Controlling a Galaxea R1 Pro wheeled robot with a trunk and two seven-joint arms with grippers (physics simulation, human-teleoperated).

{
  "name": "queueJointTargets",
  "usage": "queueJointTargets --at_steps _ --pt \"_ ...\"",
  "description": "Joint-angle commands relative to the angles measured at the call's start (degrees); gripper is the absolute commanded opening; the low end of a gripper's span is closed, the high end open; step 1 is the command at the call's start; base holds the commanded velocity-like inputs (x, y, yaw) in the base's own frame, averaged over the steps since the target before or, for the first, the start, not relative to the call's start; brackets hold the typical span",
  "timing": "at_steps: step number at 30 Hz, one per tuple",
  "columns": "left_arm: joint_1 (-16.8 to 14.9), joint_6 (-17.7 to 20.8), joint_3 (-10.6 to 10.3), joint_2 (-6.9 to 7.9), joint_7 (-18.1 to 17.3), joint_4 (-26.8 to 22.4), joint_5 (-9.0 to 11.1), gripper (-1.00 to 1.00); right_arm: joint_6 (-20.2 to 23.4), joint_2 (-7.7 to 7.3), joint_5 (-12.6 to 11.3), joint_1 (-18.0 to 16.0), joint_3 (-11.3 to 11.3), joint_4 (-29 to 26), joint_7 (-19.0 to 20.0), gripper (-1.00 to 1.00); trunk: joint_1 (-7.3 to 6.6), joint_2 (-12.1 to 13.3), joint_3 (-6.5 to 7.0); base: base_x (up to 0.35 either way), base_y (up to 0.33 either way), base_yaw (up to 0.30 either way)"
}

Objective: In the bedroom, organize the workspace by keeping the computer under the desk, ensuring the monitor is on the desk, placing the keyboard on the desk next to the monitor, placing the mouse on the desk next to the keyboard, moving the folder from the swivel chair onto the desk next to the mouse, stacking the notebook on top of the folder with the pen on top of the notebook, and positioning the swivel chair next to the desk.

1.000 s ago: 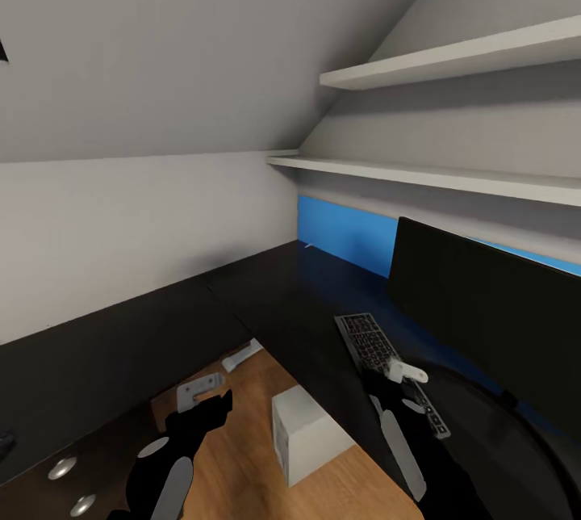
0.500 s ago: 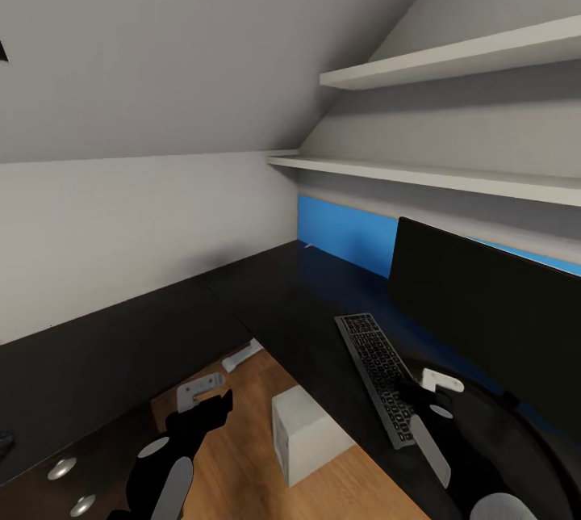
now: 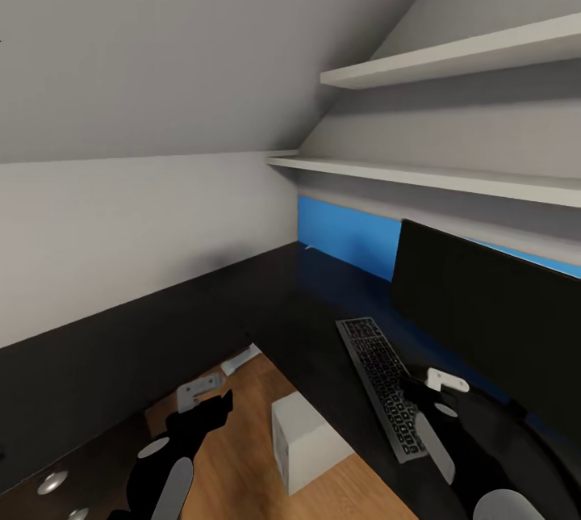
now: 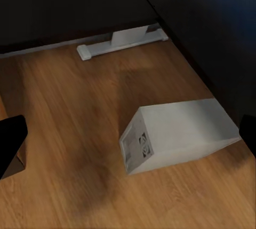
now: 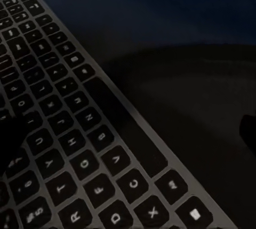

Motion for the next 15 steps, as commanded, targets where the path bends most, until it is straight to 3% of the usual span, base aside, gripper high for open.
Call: queueJointTargets --at_steps 1,7,15 --pt "-0.05 0.16 -0.08 0.00 0.55 -0.07 0.58 1.00 0.33 -0.11 -0.89 -0.04 -0.24 -0.14 -0.47 1.00 0.02 -0.05 -0.08 0.066 0.000 0.000" --pt "-0.05 0.16 -0.11 0.00 0.54 -0.07 0.55 1.00 0.41 -0.07 -2.83 -0.04 -1.97 -0.19 -0.28 1.00 0.02 -0.05 -0.08 0.047 0.000 0.000" --pt "-0.05 0.27 -0.11 0.00 0.54 -0.07 0.60 1.00 0.46 -0.08 -3.41 -0.04 -2.46 -0.19 -0.32 1.00 0.02 -0.05 -0.08 0.173 0.000 0.000"
